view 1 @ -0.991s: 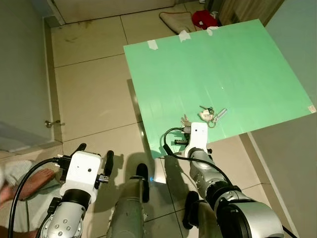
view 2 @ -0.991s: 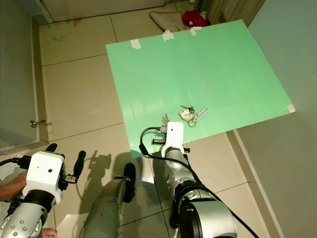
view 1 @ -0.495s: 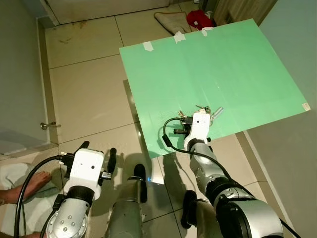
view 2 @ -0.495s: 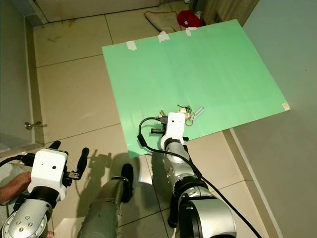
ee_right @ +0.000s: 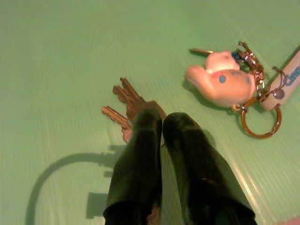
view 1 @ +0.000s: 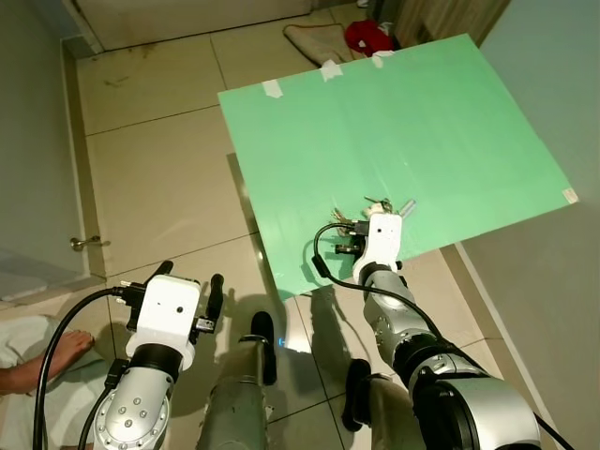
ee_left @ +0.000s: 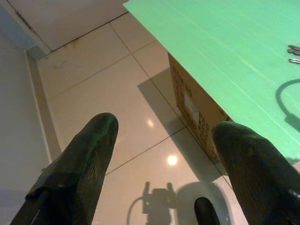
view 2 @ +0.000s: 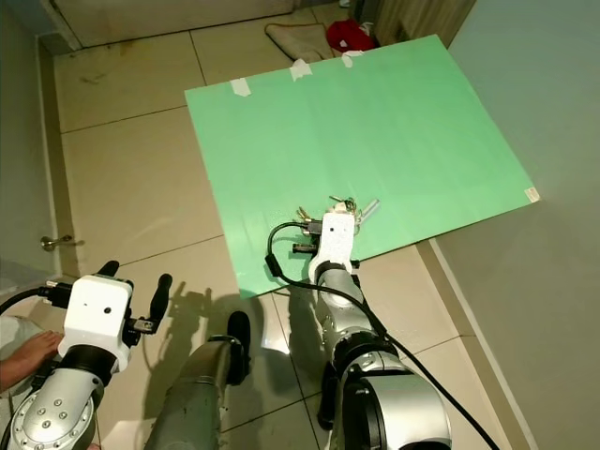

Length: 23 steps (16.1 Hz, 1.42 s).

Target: Hang keys on a hook

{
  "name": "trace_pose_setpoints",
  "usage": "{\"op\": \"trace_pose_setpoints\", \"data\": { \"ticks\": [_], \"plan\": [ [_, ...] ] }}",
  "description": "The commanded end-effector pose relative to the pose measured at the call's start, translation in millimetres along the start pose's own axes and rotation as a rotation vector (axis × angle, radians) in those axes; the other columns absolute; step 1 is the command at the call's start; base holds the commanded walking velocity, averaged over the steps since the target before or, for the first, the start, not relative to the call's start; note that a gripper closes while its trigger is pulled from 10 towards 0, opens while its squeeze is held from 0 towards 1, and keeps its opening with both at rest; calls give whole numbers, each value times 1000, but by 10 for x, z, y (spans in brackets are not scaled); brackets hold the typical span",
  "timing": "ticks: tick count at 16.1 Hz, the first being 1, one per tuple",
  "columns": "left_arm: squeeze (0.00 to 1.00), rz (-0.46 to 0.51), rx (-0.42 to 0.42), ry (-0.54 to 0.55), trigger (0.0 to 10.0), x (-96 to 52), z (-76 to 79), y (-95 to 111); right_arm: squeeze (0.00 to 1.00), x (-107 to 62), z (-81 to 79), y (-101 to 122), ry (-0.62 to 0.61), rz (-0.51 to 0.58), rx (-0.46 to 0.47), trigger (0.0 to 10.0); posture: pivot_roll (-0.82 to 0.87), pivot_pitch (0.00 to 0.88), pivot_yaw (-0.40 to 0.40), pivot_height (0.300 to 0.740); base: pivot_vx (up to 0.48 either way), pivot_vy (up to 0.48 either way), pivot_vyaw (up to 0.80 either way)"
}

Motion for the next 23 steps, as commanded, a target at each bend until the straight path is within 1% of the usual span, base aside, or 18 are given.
{"op": "trace_pose_setpoints", "data": {
  "ticks": [1, 4, 8, 11, 12, 13, 14, 16, 19, 23],
  "plan": [
    [0, -39, 5, -15, 10000, -44, 45, -103, 1000, -17, -26, -99, -6, -47, 14, 10000, 443, 398, -26, 740, 0, 0, 0],
    [0, -44, 4, -22, 10000, -58, 60, -116, 1000, 26, 20, -31, -35, -51, 20, 10000, 453, 400, -31, 740, 0, 0, 0],
    [0, -45, 4, -17, 10000, -77, 69, -120, 1000, 39, 61, -12, -49, -53, 8, 10000, 453, 405, -38, 740, 0, 0, 0],
    [0, -47, 2, -16, 10000, -89, 74, -124, 1000, 14, 120, -92, -71, -82, 12, 10000, 452, 412, -35, 740, 0, 0, 0],
    [0, -49, 2, -17, 10000, -88, 71, -127, 1000, 6, 122, -131, -69, -102, 42, 10000, 452, 412, -35, 740, 0, 0, 0],
    [0, -50, 3, -17, 10000, -90, 64, -134, 0, -3, 137, -159, -74, -113, 39, 10000, 451, 415, -35, 740, 0, 0, 0],
    [0, -51, 4, -17, 10000, -92, 59, -137, 0, -11, 150, -186, -79, -124, 47, 10000, 450, 416, -34, 740, 0, 0, 0],
    [0, -52, 6, -17, 10000, -97, 60, -135, 0, -23, 150, -234, -81, -148, 92, 10000, 451, 418, -32, 740, 0, 0, 0],
    [0, -52, 7, -18, 10000, -111, 65, -133, 0, -39, 97, -295, -60, -176, 159, 10000, 454, 417, -31, 740, 0, 0, 0],
    [0, -50, 11, -14, 10000, -106, 46, -130, 0, -41, -13, -303, -33, -182, 167, 10000, 460, 408, -32, 740, 0, 0, 0]
  ]
}}
Point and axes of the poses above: a point about 5 cm out from each wrist's last joint towards the gripper, its own x axis pointing out of the wrist towards the gripper, its own y axis along the axis of the wrist's last joint, z = x × y, the point moved 5 cm from there along x, pointing out of the wrist towards the gripper
